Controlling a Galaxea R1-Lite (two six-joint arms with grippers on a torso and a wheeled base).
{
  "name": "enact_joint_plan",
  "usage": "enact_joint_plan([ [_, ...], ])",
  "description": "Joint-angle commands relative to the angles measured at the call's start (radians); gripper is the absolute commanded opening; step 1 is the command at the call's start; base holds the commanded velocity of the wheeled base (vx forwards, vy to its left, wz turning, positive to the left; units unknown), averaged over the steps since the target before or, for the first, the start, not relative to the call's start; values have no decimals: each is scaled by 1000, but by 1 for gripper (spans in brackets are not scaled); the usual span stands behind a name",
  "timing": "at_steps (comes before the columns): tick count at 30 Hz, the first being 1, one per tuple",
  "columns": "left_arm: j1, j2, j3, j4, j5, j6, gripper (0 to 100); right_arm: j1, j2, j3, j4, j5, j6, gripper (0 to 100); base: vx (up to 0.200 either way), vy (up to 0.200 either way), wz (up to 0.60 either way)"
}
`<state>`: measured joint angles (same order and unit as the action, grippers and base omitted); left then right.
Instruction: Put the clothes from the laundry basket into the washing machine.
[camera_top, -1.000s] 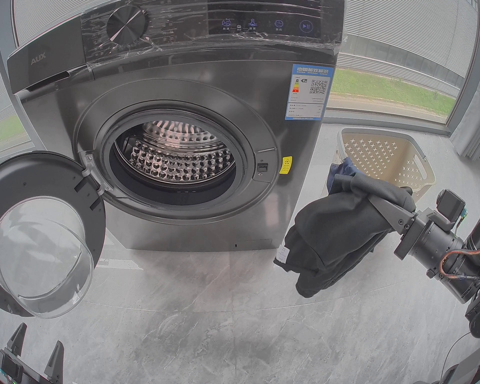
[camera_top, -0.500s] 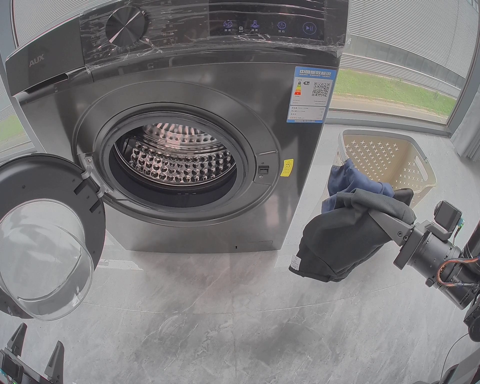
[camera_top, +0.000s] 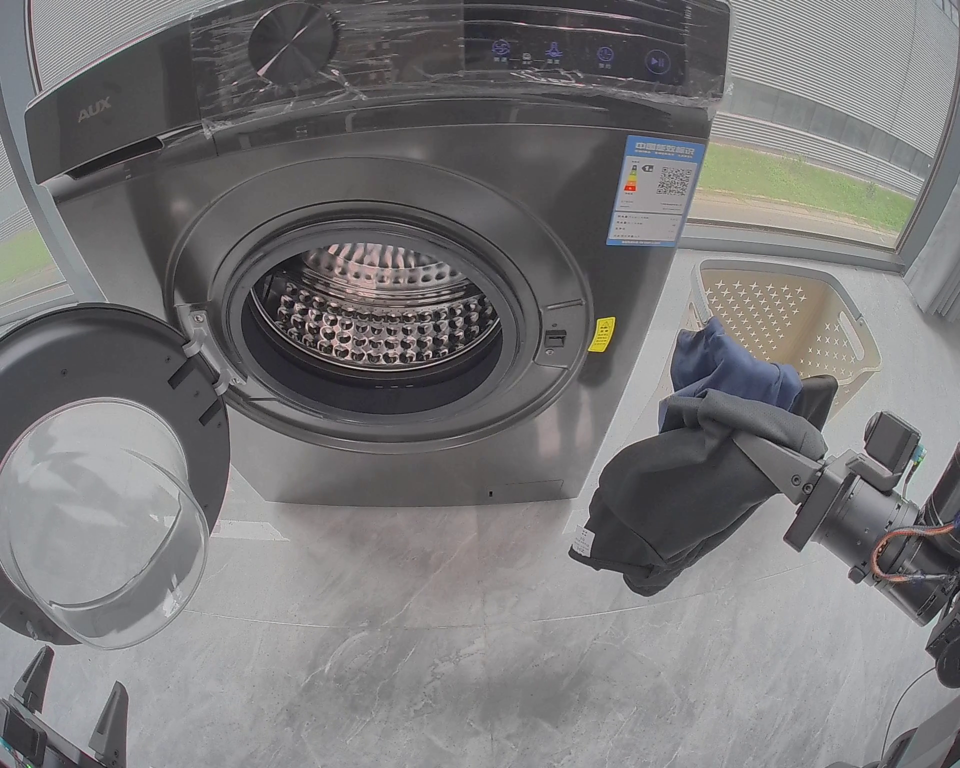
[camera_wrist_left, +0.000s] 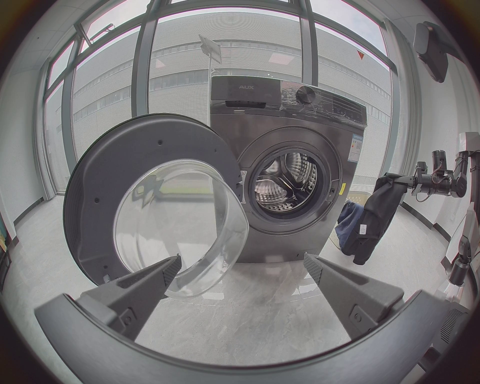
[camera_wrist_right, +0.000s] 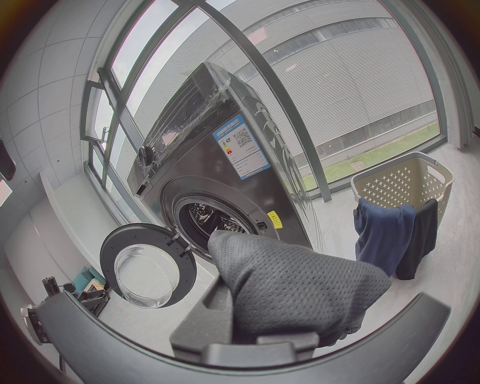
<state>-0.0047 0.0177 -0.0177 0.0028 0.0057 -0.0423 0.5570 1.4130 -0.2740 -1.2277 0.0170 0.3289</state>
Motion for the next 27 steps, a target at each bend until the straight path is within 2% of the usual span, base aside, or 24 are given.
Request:
enact_joint_plan([
  [1, 0, -10, 15, 0, 0, -1, 100, 3, 1, 1, -1, 0, -1, 0, -200, 0, 0],
  [6, 0, -10, 15, 0, 0, -1, 100, 4, 1, 3, 2, 0, -2, 0, -200, 0, 0],
  [15, 0, -10, 15, 0, 0, -1, 100, 7, 3, 3, 2, -2, -2, 0, 0, 0, 0],
  [24, 0, -10, 15, 0, 0, -1, 100, 7, 9, -1, 2, 0, -2, 0, 0, 200, 0],
  [27, 0, -10, 15, 0, 0, -1, 100, 7, 17, -1, 2, 0, -2, 0, 0, 0, 0],
])
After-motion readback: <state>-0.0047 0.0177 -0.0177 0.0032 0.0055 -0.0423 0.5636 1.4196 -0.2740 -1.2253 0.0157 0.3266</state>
